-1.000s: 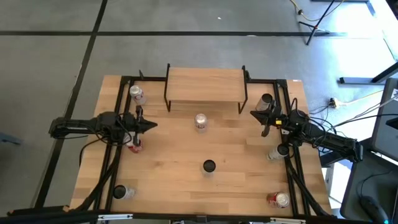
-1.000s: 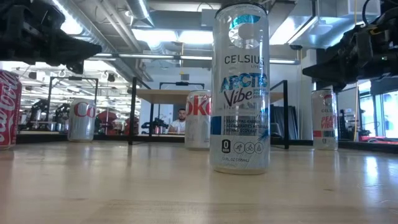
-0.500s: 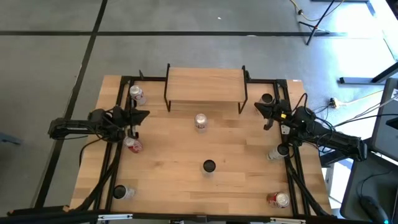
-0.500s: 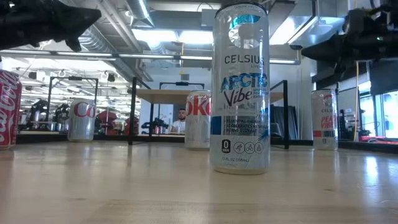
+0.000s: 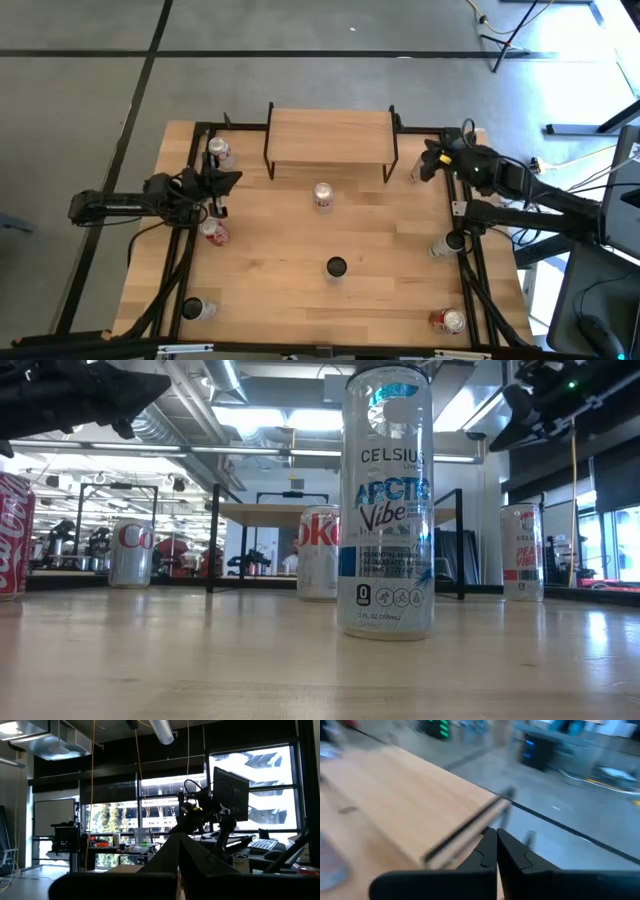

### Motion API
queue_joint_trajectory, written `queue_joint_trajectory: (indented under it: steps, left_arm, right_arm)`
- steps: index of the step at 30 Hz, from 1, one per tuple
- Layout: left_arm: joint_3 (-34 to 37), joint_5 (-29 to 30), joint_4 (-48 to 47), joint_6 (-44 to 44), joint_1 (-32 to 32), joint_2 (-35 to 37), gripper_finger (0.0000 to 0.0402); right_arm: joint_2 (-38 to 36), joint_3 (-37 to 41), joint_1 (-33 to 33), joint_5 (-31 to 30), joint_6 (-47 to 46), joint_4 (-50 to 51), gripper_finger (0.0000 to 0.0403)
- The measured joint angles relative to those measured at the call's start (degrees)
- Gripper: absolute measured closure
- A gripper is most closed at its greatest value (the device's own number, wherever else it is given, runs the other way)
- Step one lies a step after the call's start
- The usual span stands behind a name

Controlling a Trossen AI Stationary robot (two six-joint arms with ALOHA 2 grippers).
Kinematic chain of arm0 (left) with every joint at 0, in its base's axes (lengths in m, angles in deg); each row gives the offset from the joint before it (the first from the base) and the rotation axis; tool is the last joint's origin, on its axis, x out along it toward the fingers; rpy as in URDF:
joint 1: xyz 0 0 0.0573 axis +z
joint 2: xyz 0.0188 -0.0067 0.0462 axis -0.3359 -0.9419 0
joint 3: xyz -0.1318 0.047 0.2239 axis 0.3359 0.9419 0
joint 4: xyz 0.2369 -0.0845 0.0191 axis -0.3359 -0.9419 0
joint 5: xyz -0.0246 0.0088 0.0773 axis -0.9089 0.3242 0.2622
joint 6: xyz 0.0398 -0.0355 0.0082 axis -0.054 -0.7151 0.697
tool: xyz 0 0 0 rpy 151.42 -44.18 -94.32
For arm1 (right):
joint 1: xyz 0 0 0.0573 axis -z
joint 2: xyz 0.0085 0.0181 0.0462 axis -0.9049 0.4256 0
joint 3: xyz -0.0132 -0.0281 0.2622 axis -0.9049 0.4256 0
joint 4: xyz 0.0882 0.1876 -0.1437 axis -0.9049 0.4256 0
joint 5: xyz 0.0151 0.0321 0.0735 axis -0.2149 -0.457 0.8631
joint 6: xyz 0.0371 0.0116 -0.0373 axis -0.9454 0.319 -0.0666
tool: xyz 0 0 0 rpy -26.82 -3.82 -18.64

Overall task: Place canned beverage on shelf
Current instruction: Put the top white-pink soda can on the shelf

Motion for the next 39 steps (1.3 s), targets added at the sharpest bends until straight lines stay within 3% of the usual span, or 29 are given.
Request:
queue_joint_trajectory:
  steps: [4,10,14,19,23,30,39]
  left_arm:
    - [0.0,0.01,-0.27,-0.05,0.0,0.02,0.0401]
    - [0.0,0.0,-0.65,-1.01,0.0,0.02,0.0401]
    - [0.0,0.0,-0.64,-1.08,0.0,0.02,0.0401]
    - [0.0,0.0,-0.68,-1.07,0.0,0.02,0.0401]
    - [0.0,0.01,-0.68,-1.07,0.0,0.02,0.0401]
    - [0.0,0.01,-0.71,-1.07,0.0,0.02,0.0401]
    - [0.0,0.0,-0.81,-1.12,-0.02,0.02,0.0401]
  right_arm:
    - [4.04,-5.77,0.49,-4.13,-1.89,7.57,0.0378]
    - [9.07,-12.44,6.23,-0.83,-6.16,18.81,0.0289]
    - [12.28,-15.0,12.57,5.08,-6.59,22.42,0.0215]
    - [18.08,-15.89,20.42,17.66,-6.12,23.56,0.0134]
    - [22.73,-15.96,24.28,20.64,-3.62,28.32,0.0087]
    - [28.12,-16.1,24.79,19.71,-2.4,31.24,0.0053]
    - [28.14,-16.14,24.76,21.96,-2.1,29.74,0.006]
